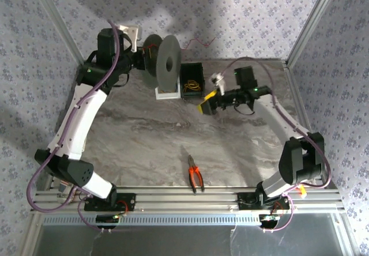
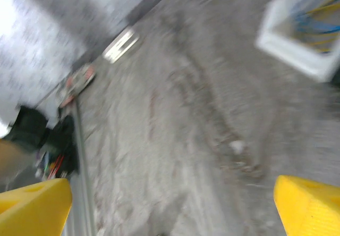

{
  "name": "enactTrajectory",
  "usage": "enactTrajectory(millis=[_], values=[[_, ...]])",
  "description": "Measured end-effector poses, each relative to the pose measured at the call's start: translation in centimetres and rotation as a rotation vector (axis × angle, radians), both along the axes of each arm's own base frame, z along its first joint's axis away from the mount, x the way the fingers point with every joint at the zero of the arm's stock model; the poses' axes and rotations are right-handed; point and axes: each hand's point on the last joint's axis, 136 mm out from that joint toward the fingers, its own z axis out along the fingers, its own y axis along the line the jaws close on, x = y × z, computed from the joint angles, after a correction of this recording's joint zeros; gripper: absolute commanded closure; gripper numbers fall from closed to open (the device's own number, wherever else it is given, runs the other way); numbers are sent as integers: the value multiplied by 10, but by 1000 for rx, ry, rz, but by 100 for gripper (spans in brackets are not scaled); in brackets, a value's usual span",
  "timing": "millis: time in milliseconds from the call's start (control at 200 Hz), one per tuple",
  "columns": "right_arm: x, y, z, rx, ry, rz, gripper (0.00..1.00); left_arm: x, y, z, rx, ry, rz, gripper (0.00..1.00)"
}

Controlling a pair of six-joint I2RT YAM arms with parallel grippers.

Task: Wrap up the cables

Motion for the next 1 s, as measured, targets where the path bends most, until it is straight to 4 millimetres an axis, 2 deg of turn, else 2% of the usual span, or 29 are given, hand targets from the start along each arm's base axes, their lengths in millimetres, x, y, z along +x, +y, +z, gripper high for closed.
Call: enactTrajectory(millis=[200,310,375,525,725,999], values=[[63,-74,13,72,67,-340,0,-28,-19,0,45,2,-145,100],[91,-96,13,128,132,-462,0,-42,-26,6,49,-15,-197,100],[98,-97,6,142,173,-489,0,-48,-28,7,50,-21,-216,100],[102,-83,-15,125,236,-485,0,-56,-33,7,54,-21,-253,100],[102,-73,-22,119,247,-464,0,-62,-38,2,64,-4,-284,100],[104,-70,-25,125,241,-442,27,-63,-39,2,63,-2,-291,100]])
